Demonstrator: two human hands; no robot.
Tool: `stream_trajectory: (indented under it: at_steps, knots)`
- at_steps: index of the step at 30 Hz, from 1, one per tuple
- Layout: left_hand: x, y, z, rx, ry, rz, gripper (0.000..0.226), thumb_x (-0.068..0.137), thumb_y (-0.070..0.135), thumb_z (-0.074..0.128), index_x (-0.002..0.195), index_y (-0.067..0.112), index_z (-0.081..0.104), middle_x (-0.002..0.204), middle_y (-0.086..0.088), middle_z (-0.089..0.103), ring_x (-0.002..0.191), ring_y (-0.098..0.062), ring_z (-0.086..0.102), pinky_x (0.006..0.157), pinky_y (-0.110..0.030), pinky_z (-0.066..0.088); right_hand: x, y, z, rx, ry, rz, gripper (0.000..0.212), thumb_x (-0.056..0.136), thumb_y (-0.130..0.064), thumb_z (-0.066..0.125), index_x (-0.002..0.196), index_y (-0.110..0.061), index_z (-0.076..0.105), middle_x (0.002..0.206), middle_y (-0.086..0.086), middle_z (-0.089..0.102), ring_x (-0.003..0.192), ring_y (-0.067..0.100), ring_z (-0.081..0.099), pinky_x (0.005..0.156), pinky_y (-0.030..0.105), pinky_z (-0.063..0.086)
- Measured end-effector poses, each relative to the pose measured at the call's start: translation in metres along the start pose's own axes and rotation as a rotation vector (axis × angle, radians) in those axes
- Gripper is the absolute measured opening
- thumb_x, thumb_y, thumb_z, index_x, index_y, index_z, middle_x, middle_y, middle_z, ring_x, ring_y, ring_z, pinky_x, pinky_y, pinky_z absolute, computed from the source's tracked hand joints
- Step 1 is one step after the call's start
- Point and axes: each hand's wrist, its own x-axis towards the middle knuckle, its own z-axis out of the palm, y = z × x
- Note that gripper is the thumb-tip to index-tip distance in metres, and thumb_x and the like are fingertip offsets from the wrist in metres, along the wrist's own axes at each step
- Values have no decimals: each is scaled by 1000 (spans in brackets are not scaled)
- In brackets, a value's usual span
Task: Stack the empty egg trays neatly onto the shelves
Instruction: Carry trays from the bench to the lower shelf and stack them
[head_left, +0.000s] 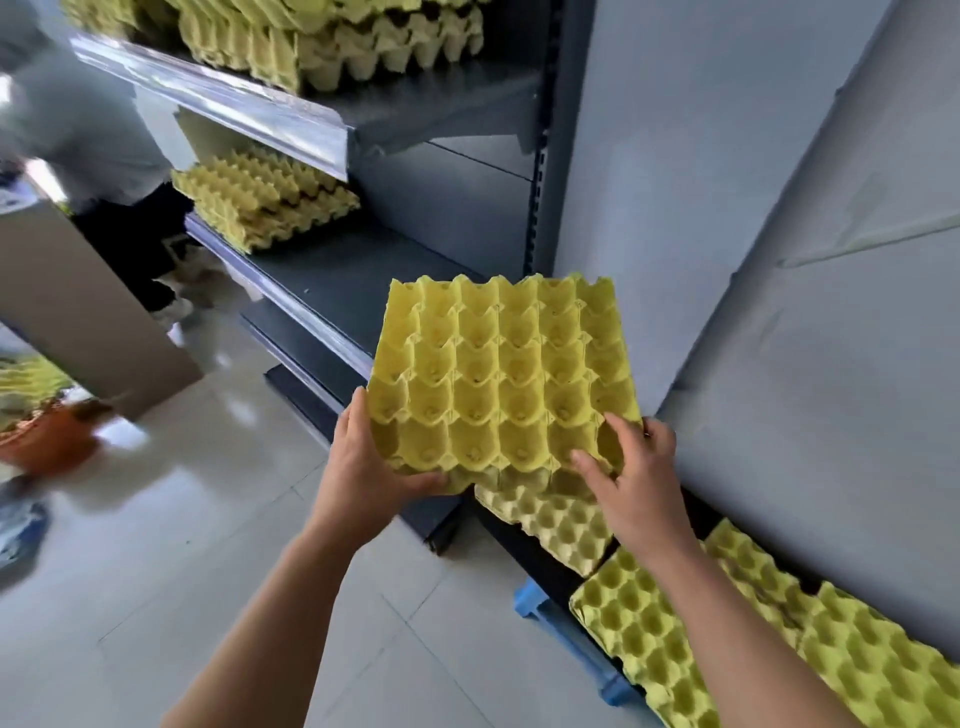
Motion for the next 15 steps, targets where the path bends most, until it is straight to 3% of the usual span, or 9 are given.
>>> stream_trajectory:
  at_steps: [3,8,15]
  knots:
    - [26,-29,-36,13,59,-22,122,42,45,95,142,14,31,135,-6,40,118,-10,35,105,-40,41,28,-39,36,-16,-22,-46,64,89,-45,58,143,-16,39,138,14,26,114,31,51,95,38,47]
    - [76,-74,-87,36,147,-15,106,47,38,95,135,18,39,129,-4,44,106,0,29,99,-30,38,80,-94,94,-20,-61,-99,65,90,-48,56,144,-18,36,142,9,22,123,31,46,97,45,49]
    - [158,-123,-152,55,222,-58,111,49,34,96,142,19,37,136,-1,41,108,6,26,99,-26,34,159,-161,176,8,-81,-172,62,89,-39,62,141,-14,42,139,14,26,115,26,44,89,25,39]
